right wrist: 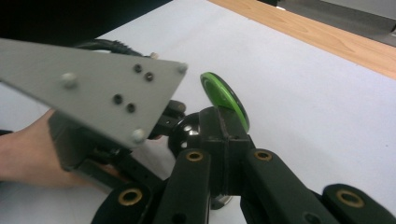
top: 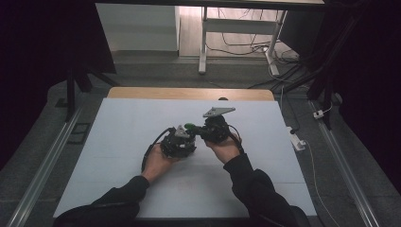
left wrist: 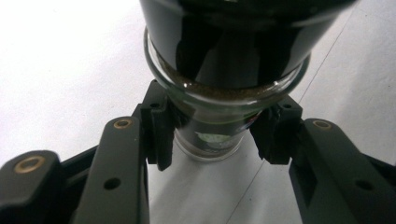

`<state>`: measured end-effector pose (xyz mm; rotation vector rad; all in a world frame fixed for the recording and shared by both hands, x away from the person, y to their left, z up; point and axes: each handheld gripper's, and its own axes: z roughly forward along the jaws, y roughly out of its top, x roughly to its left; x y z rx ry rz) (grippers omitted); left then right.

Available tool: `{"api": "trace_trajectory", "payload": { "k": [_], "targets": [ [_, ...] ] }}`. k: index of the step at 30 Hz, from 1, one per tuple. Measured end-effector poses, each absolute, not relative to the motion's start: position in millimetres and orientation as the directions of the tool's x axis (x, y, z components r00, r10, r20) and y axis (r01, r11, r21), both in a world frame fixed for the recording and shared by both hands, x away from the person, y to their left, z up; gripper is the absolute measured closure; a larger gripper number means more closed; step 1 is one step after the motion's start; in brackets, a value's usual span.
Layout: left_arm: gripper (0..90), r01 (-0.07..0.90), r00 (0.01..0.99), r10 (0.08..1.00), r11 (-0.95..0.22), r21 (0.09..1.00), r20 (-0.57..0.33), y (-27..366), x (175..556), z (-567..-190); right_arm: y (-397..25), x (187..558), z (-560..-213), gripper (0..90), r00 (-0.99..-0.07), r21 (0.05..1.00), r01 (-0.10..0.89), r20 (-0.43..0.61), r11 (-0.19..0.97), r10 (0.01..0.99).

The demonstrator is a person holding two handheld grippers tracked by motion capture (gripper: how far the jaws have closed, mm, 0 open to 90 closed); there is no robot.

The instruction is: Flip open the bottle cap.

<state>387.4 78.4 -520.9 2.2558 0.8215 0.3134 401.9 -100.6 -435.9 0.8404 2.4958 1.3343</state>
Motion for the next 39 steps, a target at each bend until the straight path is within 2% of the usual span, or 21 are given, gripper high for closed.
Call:
{"api": "trace_trajectory", "payload": {
  "k": [8,17,22,25,31,39],
  "targets": [
    [53.8,0.472,0.766,0.643,-0.547,0.692,-0.014,78.3,387.5,-520.9,-104.4,412.5,-441.8,89.7,-0.804,0.801,0.417,0.105,0.429,0.586],
    [53.5,0.475,0.772,0.635,-0.55,0.687,-0.025,79.1,389.5,-520.2,-102.8,408.8,-439.7,89.5,-0.819,0.802,0.401,0.098,0.442,0.566],
    [52.5,0.473,0.78,0.625,-0.551,0.687,-0.037,80.2,391.1,-519.8,-102.3,406.6,-439.1,86.3,-0.825,0.798,0.397,0.094,0.454,0.557],
    [44.3,0.476,0.775,0.631,-0.54,0.694,-0.041,80.8,391.0,-518.0,-102.9,405.3,-438.6,84.4,-0.825,0.796,0.398,0.093,0.456,0.558],
    [33.4,0.48,0.775,0.629,-0.53,0.699,-0.056,85.4,389.4,-510.8,-104.2,401.6,-437.4,79.5,-0.826,0.794,0.393,0.083,0.464,0.557],
    [24.6,0.503,0.772,0.625,-0.488,0.713,-0.117,94.9,383.7,-497.6,-109.3,393.5,-435.1,67.3,-0.823,0.791,0.395,0.078,0.467,0.563]
  ]
}}
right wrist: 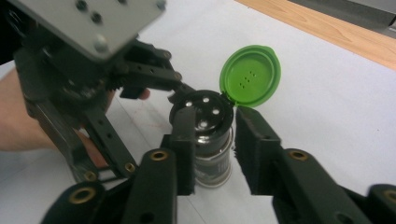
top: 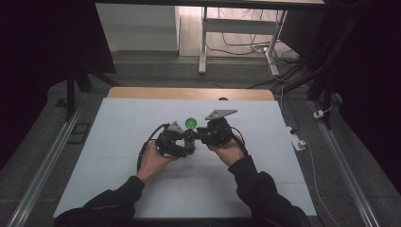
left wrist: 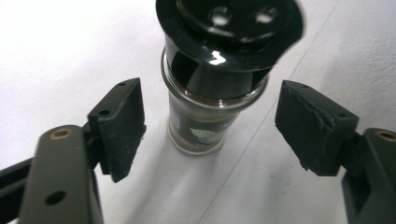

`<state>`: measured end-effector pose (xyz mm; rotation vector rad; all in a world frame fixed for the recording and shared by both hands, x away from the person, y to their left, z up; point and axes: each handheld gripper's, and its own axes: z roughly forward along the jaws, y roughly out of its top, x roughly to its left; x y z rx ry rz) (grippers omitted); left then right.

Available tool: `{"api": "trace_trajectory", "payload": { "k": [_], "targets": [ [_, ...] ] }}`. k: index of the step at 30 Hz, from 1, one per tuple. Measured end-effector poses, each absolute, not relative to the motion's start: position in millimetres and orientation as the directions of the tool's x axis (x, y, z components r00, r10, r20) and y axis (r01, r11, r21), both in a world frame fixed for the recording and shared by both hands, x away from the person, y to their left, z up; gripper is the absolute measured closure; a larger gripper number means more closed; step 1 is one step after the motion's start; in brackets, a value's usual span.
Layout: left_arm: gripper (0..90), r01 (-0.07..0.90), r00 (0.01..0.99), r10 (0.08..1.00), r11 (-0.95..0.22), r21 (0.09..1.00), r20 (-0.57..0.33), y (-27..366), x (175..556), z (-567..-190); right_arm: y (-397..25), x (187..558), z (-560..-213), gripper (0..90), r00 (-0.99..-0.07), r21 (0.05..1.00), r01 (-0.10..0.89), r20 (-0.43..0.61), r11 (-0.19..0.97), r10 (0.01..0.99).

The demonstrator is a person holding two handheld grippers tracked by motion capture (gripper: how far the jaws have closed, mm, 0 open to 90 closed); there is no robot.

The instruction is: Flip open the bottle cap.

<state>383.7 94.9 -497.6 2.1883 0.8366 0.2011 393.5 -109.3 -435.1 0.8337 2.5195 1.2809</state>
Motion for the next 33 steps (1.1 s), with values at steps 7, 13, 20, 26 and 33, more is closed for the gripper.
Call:
{"api": "trace_trajectory", "payload": {
  "k": [7,13,20,26,33],
  "targets": [
    [18.0,0.522,0.776,0.612,-0.488,0.699,-0.151,104.3,376.5,-490.4,-117.6,388.1,-430.7,54.5,-0.816,0.798,0.405,0.096,0.447,0.569],
    [13.2,0.541,0.768,0.621,-0.502,0.675,-0.153,111.5,370.2,-482.9,-119.9,381.2,-431.7,42.9,-0.823,0.79,0.406,0.098,0.46,0.559],
    [5.1,0.555,0.769,0.61,-0.49,0.672,-0.191,124.4,355.1,-476.0,-122.7,371.3,-429.0,26.9,-0.823,0.789,0.409,0.101,0.458,0.559],
    [2.5,0.561,0.764,0.606,-0.453,0.693,-0.223,143.3,339.3,-471.6,-127.4,361.7,-427.6,15.8,-0.822,0.781,0.419,0.108,0.464,0.559],
    [0.8,0.576,0.75,0.606,-0.399,0.714,-0.266,167.6,318.0,-465.9,-139.0,349.5,-427.5,8.9,-0.826,0.779,0.419,0.112,0.467,0.553]
  ]
}}
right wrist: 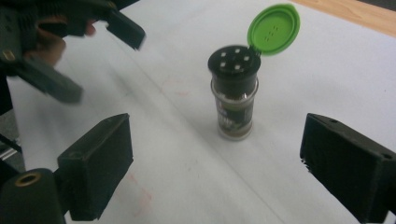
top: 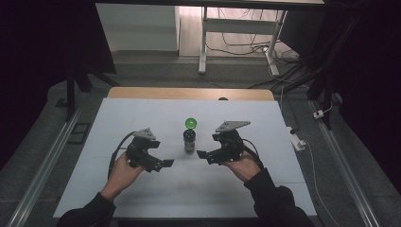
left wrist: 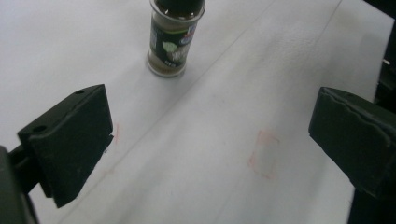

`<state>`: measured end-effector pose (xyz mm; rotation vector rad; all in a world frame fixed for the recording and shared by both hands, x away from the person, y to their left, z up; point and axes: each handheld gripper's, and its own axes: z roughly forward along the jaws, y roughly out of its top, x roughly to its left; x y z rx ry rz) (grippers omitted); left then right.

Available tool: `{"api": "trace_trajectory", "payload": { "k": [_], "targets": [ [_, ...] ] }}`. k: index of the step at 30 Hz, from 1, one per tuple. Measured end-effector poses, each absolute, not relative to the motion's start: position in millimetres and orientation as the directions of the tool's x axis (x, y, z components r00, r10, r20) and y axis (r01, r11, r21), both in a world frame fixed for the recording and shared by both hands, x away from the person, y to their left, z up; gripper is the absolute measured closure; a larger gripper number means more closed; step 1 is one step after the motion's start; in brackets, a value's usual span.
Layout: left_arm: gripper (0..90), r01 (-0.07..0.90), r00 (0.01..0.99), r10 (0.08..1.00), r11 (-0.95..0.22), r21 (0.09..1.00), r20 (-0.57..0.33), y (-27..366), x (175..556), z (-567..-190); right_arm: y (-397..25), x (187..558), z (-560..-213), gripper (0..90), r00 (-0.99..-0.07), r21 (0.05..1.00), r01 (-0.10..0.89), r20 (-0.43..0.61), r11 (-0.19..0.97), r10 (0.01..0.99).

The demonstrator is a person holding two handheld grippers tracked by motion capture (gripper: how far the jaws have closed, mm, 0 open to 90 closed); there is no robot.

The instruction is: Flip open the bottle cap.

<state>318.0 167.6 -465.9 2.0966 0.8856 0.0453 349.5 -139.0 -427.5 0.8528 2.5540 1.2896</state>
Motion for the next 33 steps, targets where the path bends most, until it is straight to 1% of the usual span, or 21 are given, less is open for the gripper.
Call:
{"api": "trace_trajectory", "payload": {
  "k": [5,11,21,26,33],
  "targets": [
    [0.2,0.573,0.74,0.617,-0.37,0.732,-0.267,186.7,300.6,-462.8,-150.6,339.7,-430.1,4.7,-0.831,0.777,0.407,0.097,0.48,0.548],
    [0.4,0.577,0.723,0.637,-0.342,0.742,-0.268,207.0,280.2,-461.9,-168.6,327.9,-431.2,0.8,-0.821,0.781,0.406,0.084,0.474,0.564],
    [0.6,0.593,0.69,0.664,-0.291,0.751,-0.288,234.4,251.3,-464.5,-200.1,313.7,-437.8,0.0,-0.786,0.789,0.432,0.091,0.438,0.612],
    [0.6,0.603,0.666,0.687,-0.264,0.753,-0.292,247.8,235.2,-466.2,-222.3,305.0,-440.2,0.0,-0.759,0.791,0.447,0.089,0.418,0.645],
    [0.7,0.615,0.624,0.723,-0.219,0.758,-0.297,269.4,213.6,-467.2,-256.9,292.6,-445.4,0.0,-0.708,0.797,0.483,0.111,0.363,0.697]
  ]
}}
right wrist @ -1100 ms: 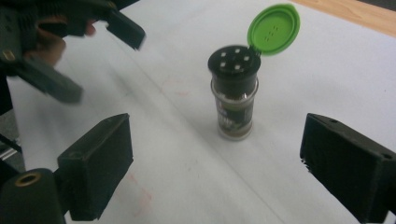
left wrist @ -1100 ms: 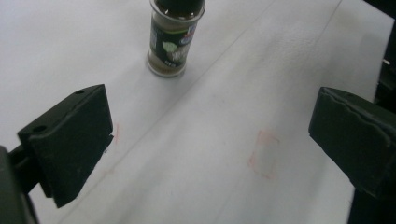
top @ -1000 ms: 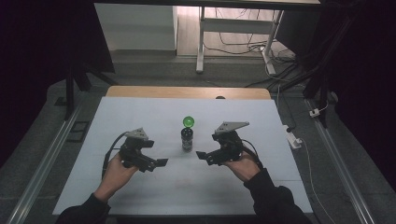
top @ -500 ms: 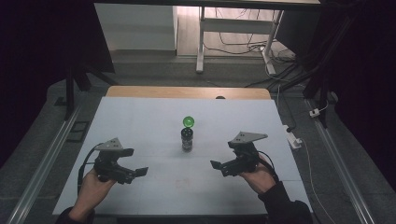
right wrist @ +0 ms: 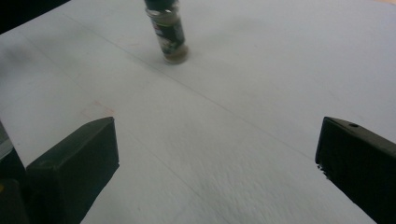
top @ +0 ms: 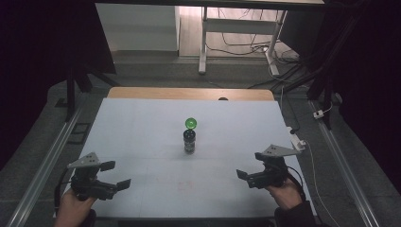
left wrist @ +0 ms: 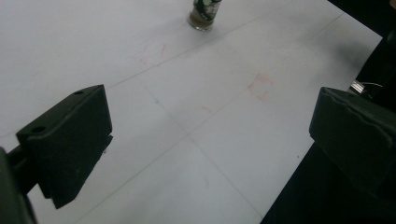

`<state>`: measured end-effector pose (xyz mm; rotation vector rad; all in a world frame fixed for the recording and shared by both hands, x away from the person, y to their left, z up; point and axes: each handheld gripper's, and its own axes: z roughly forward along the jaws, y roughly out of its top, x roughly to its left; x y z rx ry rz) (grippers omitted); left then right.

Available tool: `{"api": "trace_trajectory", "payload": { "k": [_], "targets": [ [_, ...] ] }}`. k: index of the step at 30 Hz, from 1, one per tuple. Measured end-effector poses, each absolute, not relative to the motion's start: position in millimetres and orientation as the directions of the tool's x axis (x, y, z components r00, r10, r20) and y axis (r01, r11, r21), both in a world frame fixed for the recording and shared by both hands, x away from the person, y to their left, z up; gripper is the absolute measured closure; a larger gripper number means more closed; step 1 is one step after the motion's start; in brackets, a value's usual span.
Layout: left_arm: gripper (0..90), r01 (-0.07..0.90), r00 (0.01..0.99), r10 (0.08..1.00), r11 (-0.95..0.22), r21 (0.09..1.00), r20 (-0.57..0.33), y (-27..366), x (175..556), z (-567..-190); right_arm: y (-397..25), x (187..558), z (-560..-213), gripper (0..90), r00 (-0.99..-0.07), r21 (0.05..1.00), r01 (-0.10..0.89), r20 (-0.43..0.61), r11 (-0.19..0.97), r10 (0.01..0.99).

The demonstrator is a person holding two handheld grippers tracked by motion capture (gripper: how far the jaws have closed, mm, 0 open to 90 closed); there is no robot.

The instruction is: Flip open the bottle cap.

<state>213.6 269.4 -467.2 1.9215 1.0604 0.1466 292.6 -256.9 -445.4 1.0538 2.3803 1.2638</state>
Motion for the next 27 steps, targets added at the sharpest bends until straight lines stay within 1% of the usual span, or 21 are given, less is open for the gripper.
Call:
{"api": "trace_trajectory", "payload": {
  "k": [7,10,22,27],
  "targets": [
    [0.6,0.629,0.58,0.76,-0.19,0.754,-0.293,285.4,198.9,-471.1,-283.3,282.9,-452.1,0.0,-0.655,0.779,0.521,0.105,0.347,0.748],
    [0.6,0.633,0.565,0.777,-0.191,0.75,-0.278,290.2,194.1,-472.8,-292.2,278.8,-454.0,0.0,-0.636,0.771,0.536,0.102,0.343,0.765],
    [0.0,0.666,0.516,0.818,-0.199,0.719,-0.252,301.6,182.6,-478.9,-308.3,268.4,-458.5,0.0,-0.589,0.73,0.594,0.11,0.337,0.801],
    [0.0,0.676,0.508,0.819,-0.189,0.712,-0.265,302.7,183.8,-479.4,-308.0,268.5,-459.4,0.0,-0.588,0.719,0.602,0.104,0.348,0.802]
  ]
}}
